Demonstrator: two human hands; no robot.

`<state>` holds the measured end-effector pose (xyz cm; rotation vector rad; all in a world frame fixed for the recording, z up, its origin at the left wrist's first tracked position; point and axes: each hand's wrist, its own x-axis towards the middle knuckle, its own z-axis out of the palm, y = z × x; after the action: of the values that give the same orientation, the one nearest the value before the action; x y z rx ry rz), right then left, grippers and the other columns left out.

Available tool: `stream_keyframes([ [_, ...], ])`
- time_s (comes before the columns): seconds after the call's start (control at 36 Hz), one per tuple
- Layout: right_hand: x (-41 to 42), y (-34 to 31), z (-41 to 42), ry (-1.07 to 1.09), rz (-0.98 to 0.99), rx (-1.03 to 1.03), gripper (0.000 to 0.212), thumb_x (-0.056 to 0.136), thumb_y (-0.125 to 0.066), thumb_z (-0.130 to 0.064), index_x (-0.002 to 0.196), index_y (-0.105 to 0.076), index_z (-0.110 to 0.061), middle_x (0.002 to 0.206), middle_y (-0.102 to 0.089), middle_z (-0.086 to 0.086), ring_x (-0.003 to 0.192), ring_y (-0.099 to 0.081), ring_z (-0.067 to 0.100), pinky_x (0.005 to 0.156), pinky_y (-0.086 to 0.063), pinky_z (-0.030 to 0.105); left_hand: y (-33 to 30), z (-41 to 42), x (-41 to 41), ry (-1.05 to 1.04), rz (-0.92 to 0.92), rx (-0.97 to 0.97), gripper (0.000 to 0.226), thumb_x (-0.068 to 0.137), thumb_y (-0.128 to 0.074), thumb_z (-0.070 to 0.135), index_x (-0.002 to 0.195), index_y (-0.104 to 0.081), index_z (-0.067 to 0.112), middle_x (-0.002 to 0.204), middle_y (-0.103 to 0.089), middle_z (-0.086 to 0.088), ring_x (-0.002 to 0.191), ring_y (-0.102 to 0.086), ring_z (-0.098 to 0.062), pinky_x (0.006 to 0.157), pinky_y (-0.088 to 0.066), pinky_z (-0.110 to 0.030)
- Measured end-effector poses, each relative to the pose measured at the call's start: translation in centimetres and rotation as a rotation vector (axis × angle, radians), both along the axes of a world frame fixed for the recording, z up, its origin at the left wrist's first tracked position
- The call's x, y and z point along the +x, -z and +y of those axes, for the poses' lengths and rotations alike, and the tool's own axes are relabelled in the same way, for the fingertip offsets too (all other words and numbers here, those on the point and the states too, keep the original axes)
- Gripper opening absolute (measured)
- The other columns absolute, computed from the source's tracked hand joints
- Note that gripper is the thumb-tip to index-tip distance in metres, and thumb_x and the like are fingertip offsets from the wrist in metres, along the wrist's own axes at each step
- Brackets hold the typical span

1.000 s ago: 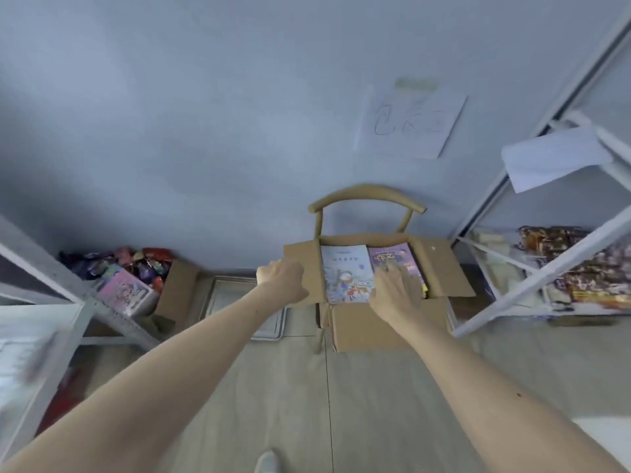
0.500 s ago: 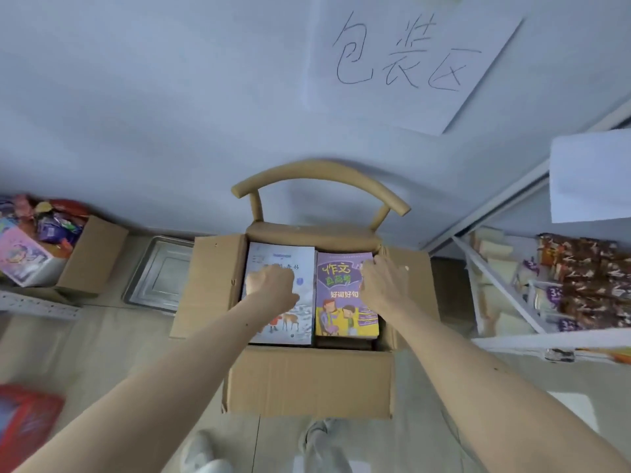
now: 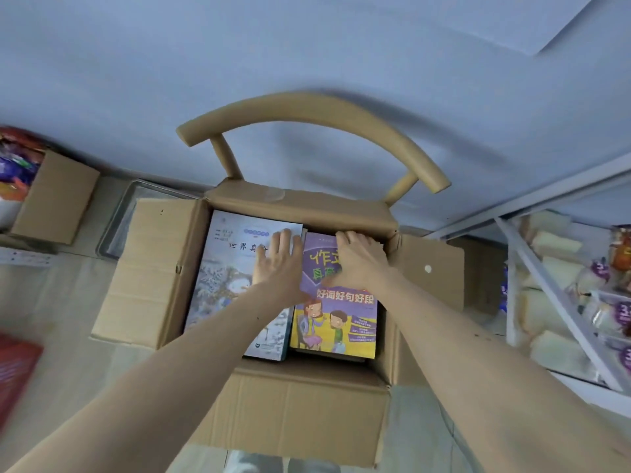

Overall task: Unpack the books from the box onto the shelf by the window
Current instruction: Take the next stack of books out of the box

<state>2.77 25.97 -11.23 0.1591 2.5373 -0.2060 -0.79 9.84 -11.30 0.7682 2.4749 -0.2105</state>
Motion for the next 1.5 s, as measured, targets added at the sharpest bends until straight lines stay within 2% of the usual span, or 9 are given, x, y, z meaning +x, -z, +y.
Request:
stream_keyframes([
  [0.17, -0.9, 0.4, -0.5, 0.037, 0.002, 0.019, 0.101, 0.045, -0.083, -0.072, 0.12, -0.052, -0.013, 0.119, -0.055, 0.004, 0.113, -0.052, 0.025, 0.087, -0.043, 0.037, 0.8, -0.6, 0.2, -0.006, 0.032, 0.043, 0.121, 0.055, -0.072, 0.076, 0.142, -0.017, 0.013, 0.145, -0.018, -0.01, 0.136, -0.021, -0.03, 0.109, -0.031, -0.047],
  [0.44, -0.8, -1.1, 0.0, 0.103, -0.103, 0.012, 0.063, 0.06, -0.084, -0.061, 0.09, -0.052, -0.016, 0.113, -0.052, 0.009, 0.105, -0.047, 0.028, 0.076, -0.033, 0.035, 0.2, -0.9, 0.6, -0.01, -0.029, 0.027, 0.142, 0.048, -0.075, 0.078, 0.15, -0.003, 0.012, 0.155, -0.005, -0.01, 0.145, -0.006, -0.029, 0.116, -0.022, -0.05],
  [0.69, -0.1, -3.0, 0.1, 0.174, -0.089, -0.133, 0.085, 0.054, -0.089, -0.058, 0.115, -0.05, -0.015, 0.114, -0.059, 0.003, 0.104, -0.057, 0.025, 0.08, -0.041, 0.039, -0.5, -2.5, 0.5, -0.065, -0.197, 0.123, 0.148, 0.042, -0.08, 0.076, 0.154, -0.002, 0.019, 0.159, 0.012, -0.013, 0.146, 0.014, -0.037, 0.118, -0.001, -0.057],
  [0.78, 0.3, -3.8, 0.3, 0.179, -0.041, -0.134, 0.082, 0.05, -0.088, -0.061, 0.111, -0.052, -0.02, 0.116, -0.046, 0.0, 0.111, -0.045, 0.022, 0.088, -0.04, 0.04, -0.6, -3.0, 0.9, -0.041, -0.267, 0.197, 0.121, 0.048, -0.08, 0.073, 0.148, -0.027, 0.032, 0.159, 0.014, -0.013, 0.145, 0.019, -0.037, 0.117, 0.006, -0.06],
  [1.03, 0.6, -6.6, 0.2, 0.21, 0.023, -0.246, 0.07, 0.047, -0.091, -0.054, 0.092, -0.045, -0.027, 0.084, -0.052, -0.013, 0.082, -0.054, 0.016, 0.055, -0.033, 0.03, -1.7, -3.4, 2.7, -0.299, -0.65, 0.569, 0.072, 0.073, -0.084, 0.031, 0.133, -0.045, 0.023, 0.121, -0.059, 0.0, 0.116, -0.055, -0.021, 0.098, -0.046, -0.04],
  [1.19, -0.8, -10.2, 0.2, 0.106, 0.259, -0.205, 0.085, 0.04, -0.089, -0.062, 0.092, -0.033, -0.026, 0.075, -0.045, -0.014, 0.069, -0.051, 0.015, 0.049, -0.028, 0.028, -3.9, -3.7, 1.9, -0.663, -0.827, 0.87, 0.062, 0.073, -0.084, 0.003, 0.123, -0.05, 0.019, 0.111, -0.071, -0.008, 0.098, -0.071, -0.021, 0.086, -0.057, -0.047],
  [1.28, -1.3, -11.1, 1.0, 0.174, 0.4, -0.211, 0.095, 0.04, -0.083, -0.073, 0.107, -0.036, -0.025, 0.102, -0.057, -0.005, 0.092, -0.059, 0.02, 0.065, -0.043, 0.031, -5.6, -4.0, 0.3, -0.684, -0.808, 0.945, 0.062, 0.072, -0.084, 0.0, 0.123, -0.051, 0.015, 0.107, -0.073, -0.006, 0.096, -0.072, -0.022, 0.085, -0.059, -0.043],
  [1.36, -1.2, -11.3, 1.4, 0.396, 0.467, -0.39, 0.129, 0.04, -0.084, -0.072, 0.144, -0.028, -0.021, 0.145, -0.039, 0.004, 0.133, -0.038, 0.02, 0.101, -0.039, 0.037, -7.8, -4.8, -1.5, -0.637, -0.789, 0.986, 0.062, 0.074, -0.082, 0.0, 0.124, -0.052, 0.021, 0.104, -0.074, 0.003, 0.095, -0.072, -0.015, 0.078, -0.06, -0.032],
  [1.5, -0.6, -11.2, 0.4, 0.86, 0.312, -0.994, 0.139, 0.028, -0.096, -0.053, 0.147, -0.029, -0.026, 0.137, -0.054, -0.001, 0.119, -0.059, 0.016, 0.099, -0.05, 0.039, -10.1, -7.3, -3.3, -0.614, -0.706, 1.013, 0.066, 0.075, -0.082, 0.003, 0.127, -0.049, 0.025, 0.109, -0.072, 0.002, 0.098, -0.071, -0.014, 0.082, -0.06, -0.036],
])
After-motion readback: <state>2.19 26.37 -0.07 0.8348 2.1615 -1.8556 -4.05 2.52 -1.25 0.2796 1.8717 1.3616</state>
